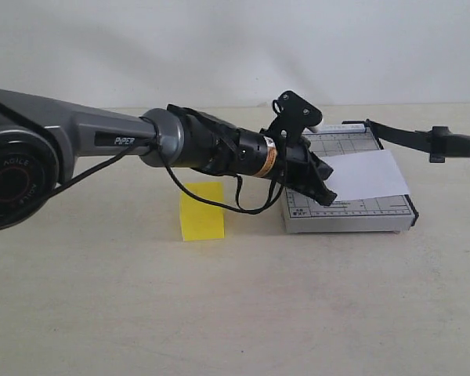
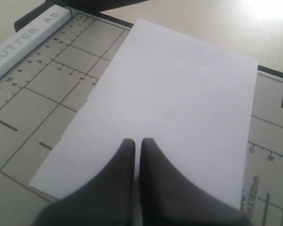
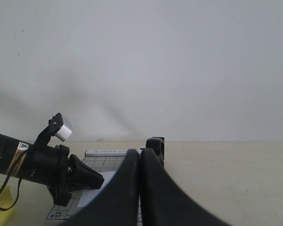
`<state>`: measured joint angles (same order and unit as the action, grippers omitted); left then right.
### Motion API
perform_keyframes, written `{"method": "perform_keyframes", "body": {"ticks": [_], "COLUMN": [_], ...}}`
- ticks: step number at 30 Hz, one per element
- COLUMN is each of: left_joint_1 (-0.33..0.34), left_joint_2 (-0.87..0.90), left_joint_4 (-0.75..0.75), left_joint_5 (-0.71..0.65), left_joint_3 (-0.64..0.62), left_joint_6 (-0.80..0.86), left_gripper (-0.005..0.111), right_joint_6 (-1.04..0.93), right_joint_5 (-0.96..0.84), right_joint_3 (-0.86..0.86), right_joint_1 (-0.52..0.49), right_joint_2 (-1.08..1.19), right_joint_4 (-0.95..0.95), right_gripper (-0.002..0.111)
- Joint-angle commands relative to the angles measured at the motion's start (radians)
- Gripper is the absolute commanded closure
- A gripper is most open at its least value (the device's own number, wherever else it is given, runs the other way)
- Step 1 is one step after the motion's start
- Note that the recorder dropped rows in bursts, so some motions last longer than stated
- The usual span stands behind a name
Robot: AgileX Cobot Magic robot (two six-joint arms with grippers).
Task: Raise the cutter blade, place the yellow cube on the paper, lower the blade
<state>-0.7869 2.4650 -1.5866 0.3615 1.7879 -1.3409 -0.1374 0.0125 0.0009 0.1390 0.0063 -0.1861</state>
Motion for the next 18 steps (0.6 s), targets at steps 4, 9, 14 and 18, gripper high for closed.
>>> {"method": "perform_keyframes", "body": {"ticks": [4,9,14,18], "left_joint_1": [-0.029,-0.043,-0.048,-0.048], "left_joint_2": [0.054,0.087,0.094,0.094], "left_joint_4": [0.005,0.016,0.028,0.028], "left_joint_5": [0.005,0.012,0.009,0.009], "left_joint_3": [0.067,0.099,0.112,0.132], "left_joint_6": [-0.005,-0.005,-0.005,-0.001], "left_gripper": [0.102,0.102,0.102,0.102], "right_joint_6": [-0.001,-0.001,-0.001,-0.001], "right_joint_5": [0.008,0.006,0.006,0.006], "right_joint_3": [-0.001,-0.001,-0.001,-0.001], "right_joint_1": [-0.002,-0.002,-0.002,-0.002], "right_joint_2": [-0.006,-0.006,-0.006,-0.006], "right_joint_4": [0.010,0.010,0.010,0.010], "right_gripper": [0.108,0.108,0.108,0.108]}}
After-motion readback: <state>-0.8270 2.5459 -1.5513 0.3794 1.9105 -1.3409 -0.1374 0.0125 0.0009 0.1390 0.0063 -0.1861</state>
